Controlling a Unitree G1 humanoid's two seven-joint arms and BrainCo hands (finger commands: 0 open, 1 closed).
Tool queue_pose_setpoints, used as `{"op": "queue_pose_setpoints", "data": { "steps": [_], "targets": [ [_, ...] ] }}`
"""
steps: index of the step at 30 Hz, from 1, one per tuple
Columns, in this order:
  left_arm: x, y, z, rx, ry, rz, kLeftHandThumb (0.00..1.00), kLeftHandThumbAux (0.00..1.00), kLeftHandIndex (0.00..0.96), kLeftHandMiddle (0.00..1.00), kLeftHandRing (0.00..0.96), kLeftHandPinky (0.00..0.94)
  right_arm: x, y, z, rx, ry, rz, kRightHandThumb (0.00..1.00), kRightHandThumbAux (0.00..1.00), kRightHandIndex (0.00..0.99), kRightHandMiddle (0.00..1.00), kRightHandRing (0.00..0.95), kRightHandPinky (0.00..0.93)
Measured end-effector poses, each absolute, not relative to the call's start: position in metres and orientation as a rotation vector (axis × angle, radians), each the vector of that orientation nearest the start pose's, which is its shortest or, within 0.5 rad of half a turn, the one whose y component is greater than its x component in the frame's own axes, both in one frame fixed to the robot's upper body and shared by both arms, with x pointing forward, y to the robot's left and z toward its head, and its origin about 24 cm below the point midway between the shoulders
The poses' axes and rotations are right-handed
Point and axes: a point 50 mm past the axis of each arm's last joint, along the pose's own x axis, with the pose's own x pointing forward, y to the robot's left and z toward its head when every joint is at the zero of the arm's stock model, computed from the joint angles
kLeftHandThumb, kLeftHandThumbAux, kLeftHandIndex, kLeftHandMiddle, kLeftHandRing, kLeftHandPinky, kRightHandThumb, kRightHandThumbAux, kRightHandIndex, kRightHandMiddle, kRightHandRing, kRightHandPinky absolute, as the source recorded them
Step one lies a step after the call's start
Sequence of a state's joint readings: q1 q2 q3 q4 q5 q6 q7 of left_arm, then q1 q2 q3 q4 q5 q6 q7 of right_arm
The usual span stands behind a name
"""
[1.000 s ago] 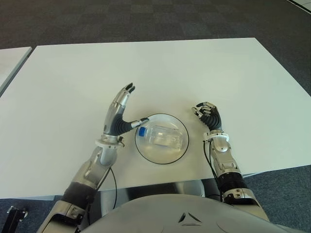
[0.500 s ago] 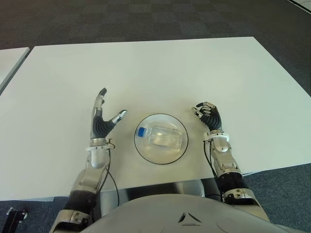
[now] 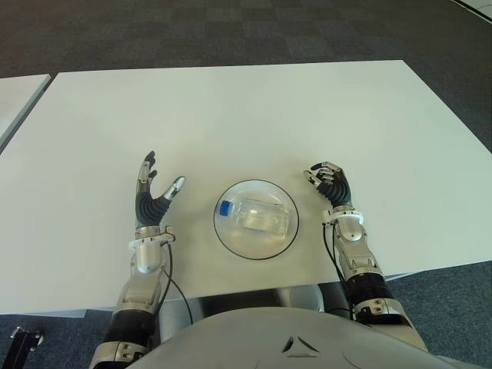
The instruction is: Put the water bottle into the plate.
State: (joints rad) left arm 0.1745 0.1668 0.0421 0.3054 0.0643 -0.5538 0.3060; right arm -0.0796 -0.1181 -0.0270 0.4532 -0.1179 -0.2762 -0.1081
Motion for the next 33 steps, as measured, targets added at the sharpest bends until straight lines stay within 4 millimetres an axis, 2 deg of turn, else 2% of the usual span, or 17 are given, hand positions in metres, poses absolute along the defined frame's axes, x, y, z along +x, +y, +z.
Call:
{"op": "queue_pose_setpoints", "data": {
  "steps": [4,5,7,8,10,11,12,14,16,19,24,33],
  "targets": [
    [0.198,0.225,-0.012,0.157,-0.082,0.345,0.0,0.551,0.07,0.0,0.0,0.0,0.255,-0.183,-0.012,-0.232,0.087,-0.088,0.708,0.727,0.439,0.745,0.733,0.714],
    [0.198,0.227,-0.014,0.144,-0.075,0.352,0.009,0.567,0.142,0.031,0.011,0.027,0.256,-0.183,-0.012,-0.232,0.087,-0.087,0.708,0.727,0.439,0.745,0.732,0.712],
    [0.199,0.232,-0.018,0.114,-0.067,0.361,0.028,0.593,0.214,0.082,0.05,0.081,0.256,-0.183,-0.012,-0.232,0.086,-0.087,0.708,0.727,0.439,0.745,0.732,0.711],
    [0.199,0.234,-0.02,0.098,-0.064,0.37,0.062,0.646,0.281,0.19,0.168,0.205,0.255,-0.183,-0.012,-0.232,0.086,-0.087,0.708,0.727,0.439,0.746,0.733,0.714],
    [0.199,0.236,-0.022,0.065,-0.065,0.384,0.107,0.726,0.402,0.368,0.351,0.392,0.255,-0.183,-0.012,-0.232,0.086,-0.087,0.708,0.727,0.439,0.749,0.736,0.72],
    [0.199,0.236,-0.022,0.051,-0.066,0.389,0.117,0.741,0.431,0.406,0.39,0.431,0.255,-0.183,-0.012,-0.232,0.086,-0.087,0.708,0.727,0.439,0.75,0.736,0.721],
    [0.198,0.236,-0.023,0.036,-0.068,0.393,0.325,0.732,0.432,0.489,0.474,0.509,0.255,-0.183,-0.012,-0.233,0.086,-0.086,0.708,0.727,0.439,0.751,0.737,0.722],
    [0.198,0.235,-0.023,0.011,-0.068,0.396,0.507,0.723,0.434,0.572,0.56,0.598,0.255,-0.183,-0.012,-0.233,0.086,-0.086,0.708,0.727,0.439,0.75,0.736,0.72],
    [0.198,0.233,-0.025,-0.009,-0.058,0.391,0.62,0.718,0.435,0.637,0.628,0.669,0.255,-0.183,-0.012,-0.233,0.086,-0.086,0.708,0.727,0.439,0.749,0.736,0.718],
    [0.198,0.231,-0.025,-0.023,-0.045,0.383,0.675,0.717,0.436,0.697,0.688,0.728,0.255,-0.183,-0.012,-0.233,0.085,-0.086,0.708,0.727,0.439,0.747,0.734,0.718],
    [0.2,0.226,-0.02,-0.019,-0.045,0.359,0.695,0.717,0.436,0.759,0.756,0.779,0.255,-0.183,-0.012,-0.231,0.084,-0.084,0.709,0.727,0.439,0.743,0.73,0.714],
    [0.203,0.226,-0.024,0.021,0.036,0.319,0.701,0.717,0.437,0.803,0.802,0.811,0.256,-0.183,-0.011,-0.229,0.083,-0.077,0.709,0.727,0.439,0.735,0.723,0.712]
  ]
}}
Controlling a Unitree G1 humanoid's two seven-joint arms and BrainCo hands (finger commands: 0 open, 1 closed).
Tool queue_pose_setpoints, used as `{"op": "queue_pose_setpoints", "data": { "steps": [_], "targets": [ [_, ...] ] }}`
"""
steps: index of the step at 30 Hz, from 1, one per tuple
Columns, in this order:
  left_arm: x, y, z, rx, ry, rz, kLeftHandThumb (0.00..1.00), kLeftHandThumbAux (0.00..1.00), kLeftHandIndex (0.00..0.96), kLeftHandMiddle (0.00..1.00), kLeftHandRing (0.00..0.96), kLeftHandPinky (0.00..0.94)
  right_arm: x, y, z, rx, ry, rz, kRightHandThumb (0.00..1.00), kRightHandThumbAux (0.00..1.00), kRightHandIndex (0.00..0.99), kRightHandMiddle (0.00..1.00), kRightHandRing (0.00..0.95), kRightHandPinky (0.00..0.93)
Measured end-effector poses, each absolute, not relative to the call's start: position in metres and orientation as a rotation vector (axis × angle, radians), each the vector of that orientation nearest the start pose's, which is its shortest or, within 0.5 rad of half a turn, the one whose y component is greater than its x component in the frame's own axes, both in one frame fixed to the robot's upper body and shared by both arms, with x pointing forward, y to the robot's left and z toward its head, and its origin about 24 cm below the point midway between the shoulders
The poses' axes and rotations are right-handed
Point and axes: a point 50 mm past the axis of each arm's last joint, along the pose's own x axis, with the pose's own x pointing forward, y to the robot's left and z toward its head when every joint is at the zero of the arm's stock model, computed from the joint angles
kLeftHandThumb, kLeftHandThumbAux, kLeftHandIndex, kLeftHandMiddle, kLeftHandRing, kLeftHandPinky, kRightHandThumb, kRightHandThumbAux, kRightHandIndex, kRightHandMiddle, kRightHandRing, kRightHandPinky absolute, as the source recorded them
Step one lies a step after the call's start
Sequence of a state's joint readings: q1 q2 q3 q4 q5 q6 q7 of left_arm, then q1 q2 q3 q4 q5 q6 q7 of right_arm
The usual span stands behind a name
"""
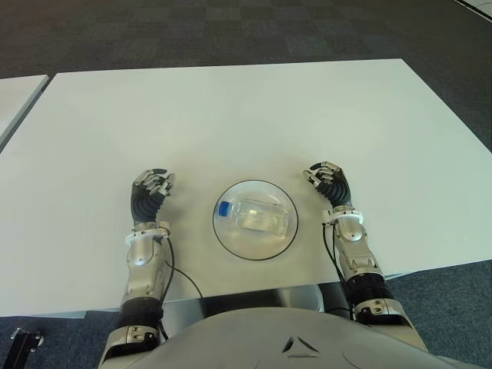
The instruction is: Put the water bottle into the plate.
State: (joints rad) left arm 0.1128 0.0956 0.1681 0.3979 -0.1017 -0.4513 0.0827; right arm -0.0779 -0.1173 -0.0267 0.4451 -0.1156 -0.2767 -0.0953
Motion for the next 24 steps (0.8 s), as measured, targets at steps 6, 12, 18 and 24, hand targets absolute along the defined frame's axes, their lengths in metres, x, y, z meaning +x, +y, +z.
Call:
{"op": "queue_pose_setpoints", "data": {
  "steps": [6,12,18,24],
  "targets": [
    [0.2031,0.23,-0.0257,0.064,0.076,0.281,0.702,0.717,0.437,0.815,0.814,0.819,0.2555,-0.1824,-0.0108,-0.228,0.081,-0.075,0.709,0.727,0.439,0.735,0.724,0.718],
    [0.2055,0.2286,-0.0256,0.1,0.113,0.228,0.704,0.717,0.437,0.814,0.812,0.798,0.2547,-0.1822,-0.0109,-0.228,0.081,-0.074,0.709,0.727,0.439,0.736,0.723,0.705],
    [0.2059,0.2255,-0.0251,0.111,0.131,0.201,0.705,0.718,0.437,0.81,0.808,0.794,0.2538,-0.1815,-0.0108,-0.227,0.08,-0.074,0.709,0.727,0.439,0.735,0.721,0.7],
    [0.2055,0.2246,-0.0251,0.127,0.138,0.19,0.706,0.717,0.437,0.81,0.81,0.803,0.2528,-0.1812,-0.0107,-0.226,0.078,-0.075,0.709,0.726,0.439,0.733,0.718,0.697]
  ]
}}
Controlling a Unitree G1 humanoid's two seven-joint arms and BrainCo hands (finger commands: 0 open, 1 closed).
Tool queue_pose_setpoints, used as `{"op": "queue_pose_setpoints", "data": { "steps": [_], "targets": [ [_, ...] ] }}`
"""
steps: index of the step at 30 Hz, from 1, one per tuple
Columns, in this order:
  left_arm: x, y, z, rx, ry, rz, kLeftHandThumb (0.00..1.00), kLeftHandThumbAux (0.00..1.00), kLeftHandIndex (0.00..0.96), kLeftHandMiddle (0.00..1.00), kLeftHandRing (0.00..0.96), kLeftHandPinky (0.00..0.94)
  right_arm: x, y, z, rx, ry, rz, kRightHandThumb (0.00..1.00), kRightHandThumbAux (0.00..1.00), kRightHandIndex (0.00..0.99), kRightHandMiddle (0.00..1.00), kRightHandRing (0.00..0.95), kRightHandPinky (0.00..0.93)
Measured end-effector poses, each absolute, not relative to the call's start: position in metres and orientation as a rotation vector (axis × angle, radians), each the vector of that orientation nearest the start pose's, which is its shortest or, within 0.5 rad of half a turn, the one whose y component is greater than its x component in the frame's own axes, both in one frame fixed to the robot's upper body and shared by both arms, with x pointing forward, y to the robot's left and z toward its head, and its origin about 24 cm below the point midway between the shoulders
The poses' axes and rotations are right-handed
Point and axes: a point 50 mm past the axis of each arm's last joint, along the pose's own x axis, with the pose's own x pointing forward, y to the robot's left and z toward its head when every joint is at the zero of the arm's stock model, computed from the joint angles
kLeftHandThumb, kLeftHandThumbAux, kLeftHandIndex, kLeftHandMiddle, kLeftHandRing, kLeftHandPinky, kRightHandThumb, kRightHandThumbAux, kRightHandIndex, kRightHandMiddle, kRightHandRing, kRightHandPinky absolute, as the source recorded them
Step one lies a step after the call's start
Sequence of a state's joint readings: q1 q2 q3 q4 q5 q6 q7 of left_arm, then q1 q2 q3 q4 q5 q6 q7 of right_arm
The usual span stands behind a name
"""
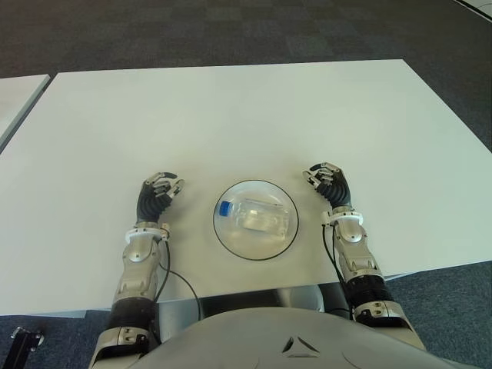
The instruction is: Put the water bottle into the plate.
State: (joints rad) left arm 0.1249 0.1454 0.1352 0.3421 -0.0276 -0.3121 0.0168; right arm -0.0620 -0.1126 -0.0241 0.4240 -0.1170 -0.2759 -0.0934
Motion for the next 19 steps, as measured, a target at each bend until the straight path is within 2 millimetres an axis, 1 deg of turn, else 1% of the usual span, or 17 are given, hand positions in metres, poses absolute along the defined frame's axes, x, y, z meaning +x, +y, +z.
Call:
{"op": "queue_pose_setpoints", "data": {
  "steps": [5,9,19],
  "targets": [
    [0.2055,0.2237,-0.0259,0.153,0.14,0.179,0.707,0.717,0.438,0.813,0.811,0.805,0.2523,-0.1808,-0.0109,-0.225,0.08,-0.075,0.709,0.726,0.439,0.734,0.721,0.714],
    [0.2053,0.2235,-0.0293,0.173,0.139,0.169,0.706,0.717,0.438,0.813,0.806,0.783,0.2518,-0.1803,-0.0112,-0.223,0.08,-0.075,0.709,0.726,0.439,0.733,0.721,0.725],
    [0.207,0.2229,-0.0299,0.19,0.127,0.16,0.705,0.717,0.437,0.805,0.802,0.789,0.2516,-0.1795,-0.011,-0.221,0.079,-0.072,0.708,0.727,0.439,0.735,0.726,0.721]
  ]
}}
